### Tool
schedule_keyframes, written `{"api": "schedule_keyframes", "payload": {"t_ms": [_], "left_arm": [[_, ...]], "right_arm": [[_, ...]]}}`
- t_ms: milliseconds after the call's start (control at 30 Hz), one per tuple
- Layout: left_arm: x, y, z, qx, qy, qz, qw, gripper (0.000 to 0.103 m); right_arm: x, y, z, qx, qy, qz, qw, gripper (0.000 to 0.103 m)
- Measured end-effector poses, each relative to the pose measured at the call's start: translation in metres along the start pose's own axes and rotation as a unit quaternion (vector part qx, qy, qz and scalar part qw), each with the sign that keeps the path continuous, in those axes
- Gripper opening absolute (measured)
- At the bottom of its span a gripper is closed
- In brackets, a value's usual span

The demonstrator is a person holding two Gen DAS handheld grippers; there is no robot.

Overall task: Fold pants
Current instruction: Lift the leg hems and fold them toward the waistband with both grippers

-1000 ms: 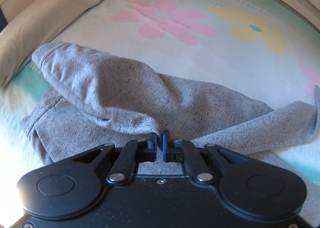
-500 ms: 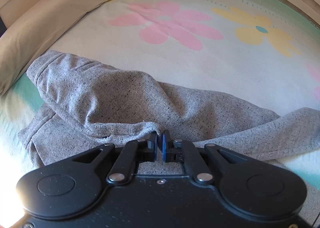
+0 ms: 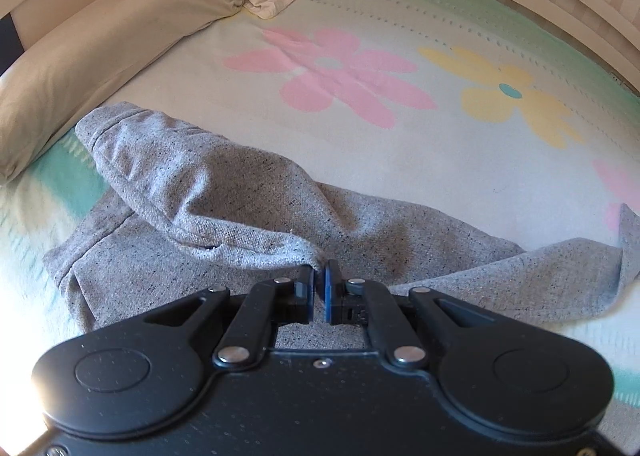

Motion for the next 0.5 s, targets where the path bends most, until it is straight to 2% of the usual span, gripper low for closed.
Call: {"api": "schedule_keyframes", "payload": {"t_ms": [100,267,400,467,500], "left_arm": [[-0.003,-0.007,0.0,-0.002,0.003,0.006,1.0,0.007],[-0.009,-0.019,0.0,-0.006,0.0,0.012,0.9999,0.007],[-0.011,-0.029,0.0,-0.009,-0.001,0.022,0.9997,0.007],[-0.009,-0.032,-0.001,-0.011,-0.005,0.024,0.9996,0.007],[-0.009,-0.032,-0.001,-0.011,-0.006,0.025,0.9996,0.007]], "right_arm": [[0.003,-0.022,0.026,0.01,0.013,0.011,1.0,0.031],[0.013,-0.072,0.06,0.064,0.067,0.024,0.995,0.031],[0.03,-0.104,0.066,0.11,0.085,0.055,0.989,0.031],[0.035,-0.107,0.06,0.146,0.099,0.056,0.983,0.03],[0.035,-0.105,0.058,0.145,0.104,0.053,0.982,0.028]]}}
Point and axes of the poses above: each gripper's, at about its wrist camera, not at the fingertips, and y roughly against the way its jaws point, z to its left, x to its underside, the point moved 5 cm from there along -y, roughly the way its jaws point, and after that the axes turned 7 degrees about -x, right-handed, at the moved point
